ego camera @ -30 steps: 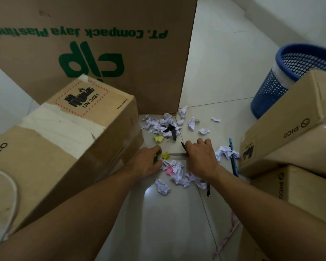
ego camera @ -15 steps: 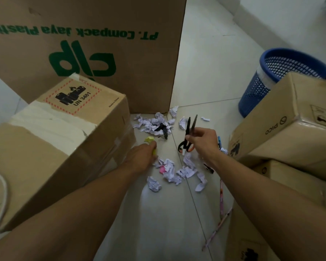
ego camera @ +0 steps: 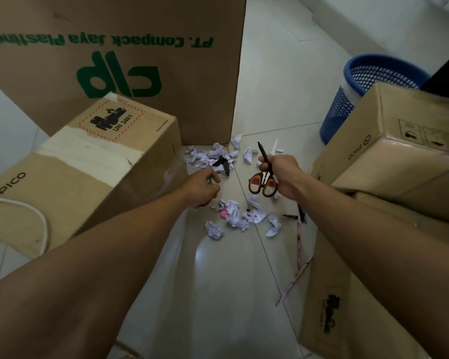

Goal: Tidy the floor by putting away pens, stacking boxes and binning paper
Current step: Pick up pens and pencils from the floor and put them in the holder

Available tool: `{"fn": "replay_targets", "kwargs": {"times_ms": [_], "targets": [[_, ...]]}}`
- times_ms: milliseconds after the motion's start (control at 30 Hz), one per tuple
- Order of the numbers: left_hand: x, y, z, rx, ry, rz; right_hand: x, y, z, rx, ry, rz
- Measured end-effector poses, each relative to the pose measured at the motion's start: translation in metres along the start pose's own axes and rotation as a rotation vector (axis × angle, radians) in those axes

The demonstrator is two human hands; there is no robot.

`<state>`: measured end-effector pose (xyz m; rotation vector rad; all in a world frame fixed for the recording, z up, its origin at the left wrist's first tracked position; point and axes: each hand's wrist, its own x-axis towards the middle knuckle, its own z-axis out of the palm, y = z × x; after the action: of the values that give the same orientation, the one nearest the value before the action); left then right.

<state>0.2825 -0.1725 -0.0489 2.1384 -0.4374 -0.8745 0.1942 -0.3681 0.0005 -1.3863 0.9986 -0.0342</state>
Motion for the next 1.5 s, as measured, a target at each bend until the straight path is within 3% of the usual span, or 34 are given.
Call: {"fn": "replay_targets", "kwargs": {"times_ms": [167, 333, 600, 700, 833, 1000, 1167, 1500], "targets": [[-0.019, -0.006, 0.001, 0.594, -0.202, 0.118, -0.020, 0.008, -0.004, -0.071, -0.023, 0.017], [-0.024, -0.012, 0.013, 0.864, -0.361, 0.153, -0.026, 0.013, -0.024, -0.285, 0.012, -0.011], [-0.019, -0.008, 0.028, 1.120, -0.271, 0.272, -0.022, 0.044, -0.060, -1.010, 0.088, -0.153], [-0.013, -0.008, 0.037, 1.233, -0.225, 0.340, -0.019, 0.055, -0.056, -1.242, 0.067, -0.314], [-0.007, -0.010, 0.045, 1.253, -0.173, 0.374, -0.015, 0.071, -0.053, -1.497, -0.019, -0.535], [0.000, -0.020, 0.050, 1.231, -0.123, 0.458, -0.006, 0.085, -0.053, -1.608, -0.149, -0.455], [0.001, -0.018, 0.048, 1.177, -0.125, 0.448, 0.000, 0.088, -0.056, -1.683, -0.164, -0.488], [-0.010, -0.001, 0.022, 0.918, -0.049, 0.360, -0.027, 0.059, -0.043, -1.430, -0.046, -0.514]]}}
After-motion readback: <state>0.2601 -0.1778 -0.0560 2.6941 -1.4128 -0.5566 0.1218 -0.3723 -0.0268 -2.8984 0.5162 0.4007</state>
